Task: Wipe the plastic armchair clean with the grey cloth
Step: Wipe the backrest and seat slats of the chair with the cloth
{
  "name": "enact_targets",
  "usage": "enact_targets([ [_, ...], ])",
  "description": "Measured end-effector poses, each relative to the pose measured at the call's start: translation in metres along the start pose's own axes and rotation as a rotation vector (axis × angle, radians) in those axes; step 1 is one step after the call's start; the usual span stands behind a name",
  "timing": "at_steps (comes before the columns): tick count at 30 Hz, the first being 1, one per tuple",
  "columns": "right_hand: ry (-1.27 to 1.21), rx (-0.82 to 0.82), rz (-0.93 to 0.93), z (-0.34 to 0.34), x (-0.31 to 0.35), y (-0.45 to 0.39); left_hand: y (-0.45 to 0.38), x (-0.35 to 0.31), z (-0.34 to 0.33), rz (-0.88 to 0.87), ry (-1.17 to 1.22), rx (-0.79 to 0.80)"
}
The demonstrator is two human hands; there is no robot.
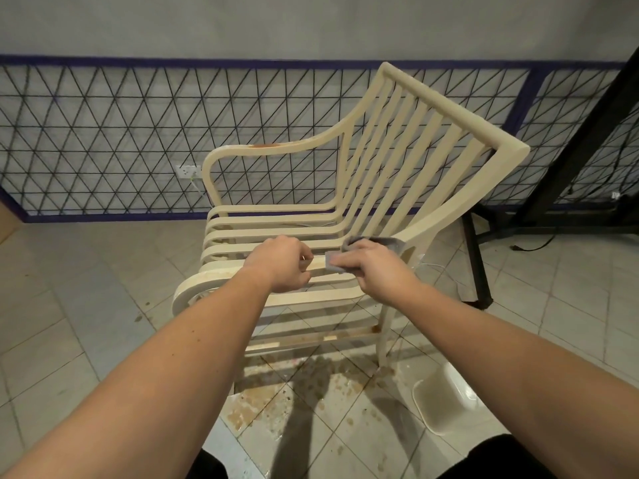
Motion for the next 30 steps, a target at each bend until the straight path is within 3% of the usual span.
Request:
enact_targets([
  [3, -0.008, 0.046, 0.044, -0.004, 0.002, 0.013, 0.0, -0.001, 0.001, -0.007, 0.005, 0.004],
  [5, -0.102, -0.003, -0.089, -0.008, 0.005, 0.03, 0.0, -0.001, 0.001, -0.008, 0.009, 0.004],
  [7, -0.382, -0.218, -0.307, -0.008, 0.012, 0.052, 0.001, 0.0, -0.001, -0.008, 0.013, 0.004],
  [9, -0.719, -0.534, -0.646, -0.008, 0.011, 0.072, 0.001, 0.001, -0.002, -0.008, 0.01, -0.007],
  [12, -0.903, -0.952, -1.074, -0.012, -0.004, 0.08, 0.002, 0.0, 0.0, 0.003, 0.009, 0.009],
  [17, -1.046, -1.161, -1.203, -0.018, -0.004, 0.04, 0.003, -0.001, 0.0, 0.015, 0.011, 0.009],
  [19, -1.038, -1.18, -1.249, -0.026, 0.009, 0.031, 0.004, -0.002, 0.001, 0.018, 0.012, 0.005],
  [25, -1.118, -1.021, -1.213, -0.07, 0.04, 0.018, 0.003, -0.003, 0.001, 0.012, -0.026, -0.021],
  [30, -0.962, -0.583, -1.002, -0.076, 0.046, 0.02, 0.004, -0.003, 0.0, -0.006, -0.031, -0.011],
])
Point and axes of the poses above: each hand's wrist, its own y-axis away from the middle knuckle, its own z-axis out of the back of the hand, x = y × z, the point moved 3 cm from there along -y, towards the middle knuckle, and after that the axes turned 4 degrees about -x, right-handed, at the moved point
